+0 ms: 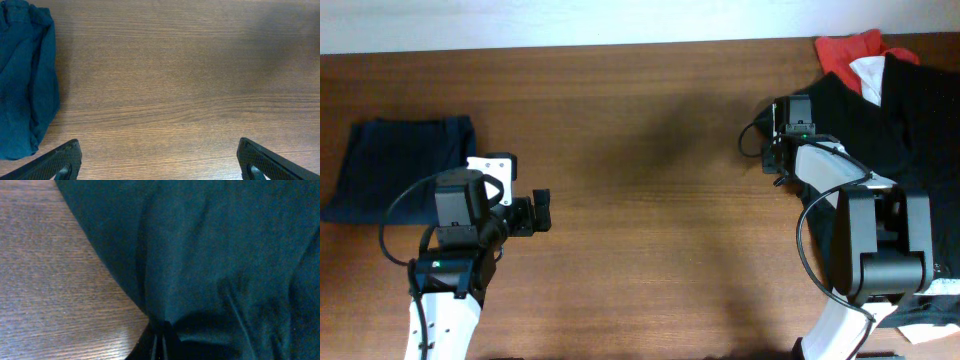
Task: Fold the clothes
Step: 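Reach the right gripper to the black clothing pile and grasp it, then pull the black shorts out with the right gripper onto the table center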
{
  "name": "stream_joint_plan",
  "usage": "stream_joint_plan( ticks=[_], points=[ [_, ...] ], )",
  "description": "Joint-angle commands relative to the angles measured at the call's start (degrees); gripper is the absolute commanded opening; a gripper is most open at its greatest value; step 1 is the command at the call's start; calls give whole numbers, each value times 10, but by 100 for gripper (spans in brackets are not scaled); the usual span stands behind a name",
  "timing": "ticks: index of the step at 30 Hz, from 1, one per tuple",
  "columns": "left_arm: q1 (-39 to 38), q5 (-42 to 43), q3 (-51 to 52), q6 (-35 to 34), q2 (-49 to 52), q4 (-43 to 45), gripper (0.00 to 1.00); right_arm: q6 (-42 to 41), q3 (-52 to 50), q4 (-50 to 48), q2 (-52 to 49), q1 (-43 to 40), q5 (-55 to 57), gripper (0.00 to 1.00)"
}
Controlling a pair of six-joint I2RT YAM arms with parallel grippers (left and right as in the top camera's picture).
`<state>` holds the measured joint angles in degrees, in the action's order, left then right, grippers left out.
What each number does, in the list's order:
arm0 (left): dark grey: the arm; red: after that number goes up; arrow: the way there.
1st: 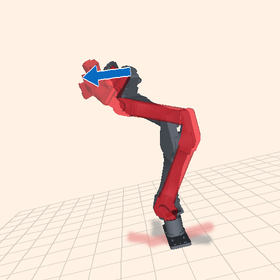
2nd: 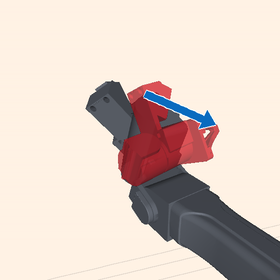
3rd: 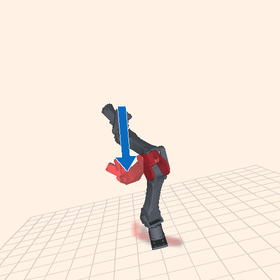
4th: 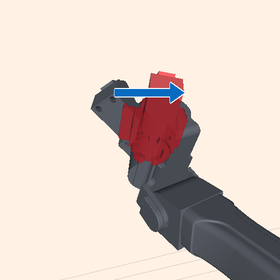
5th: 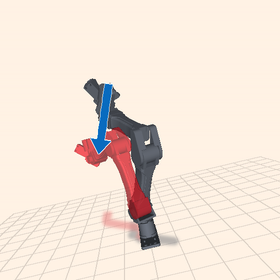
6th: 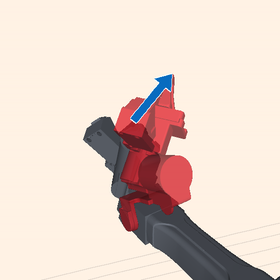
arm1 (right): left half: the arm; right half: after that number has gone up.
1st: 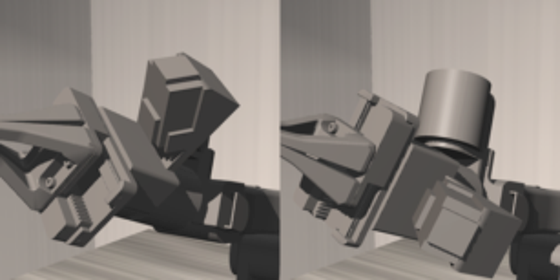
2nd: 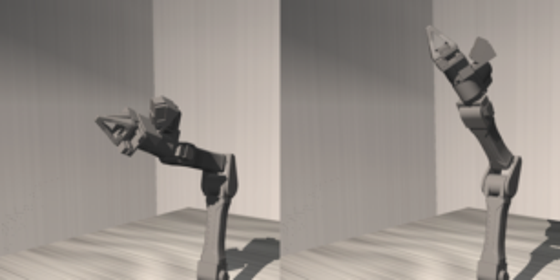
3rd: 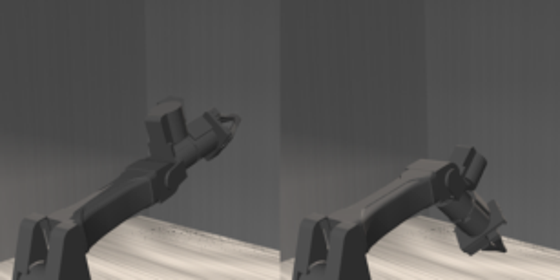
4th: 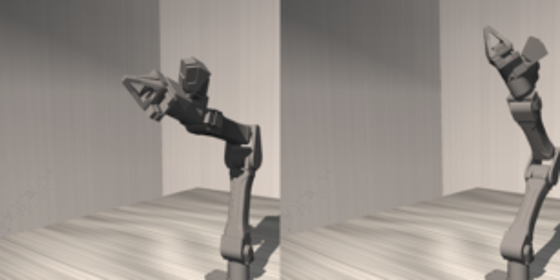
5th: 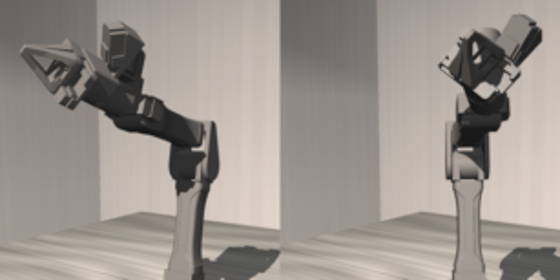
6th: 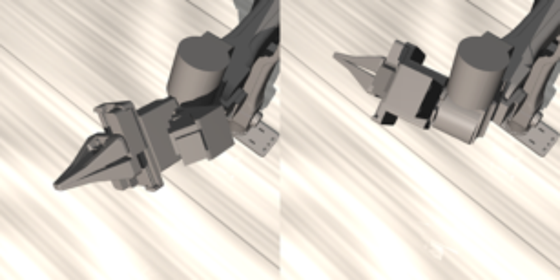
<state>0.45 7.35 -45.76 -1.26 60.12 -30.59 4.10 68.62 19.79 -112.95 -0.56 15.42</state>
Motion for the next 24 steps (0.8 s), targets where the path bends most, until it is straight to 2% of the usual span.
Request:
stream_joint_plan(
  ticks=[1,4,7,10,20,24],
  points=[
    [0,10,-10,5,2,3,99,-5,34,27,26,2,3,4],
    [0,10,-10,5,2,3,99,-5,85,83,61,0,5,4],
    [0,10,-10,5,2,3,99,-5,179,178,107,-4,7,4],
    [0,10,-10,5,2,3,99,-5,238,209,141,-15,7,5],
    [0,10,-10,5,2,0,99,-5,266,295,185,-36,0,4],
    [0,10,-10,5,2,-1,99,-5,301,296,223,-32,-120,4]
  ],
)
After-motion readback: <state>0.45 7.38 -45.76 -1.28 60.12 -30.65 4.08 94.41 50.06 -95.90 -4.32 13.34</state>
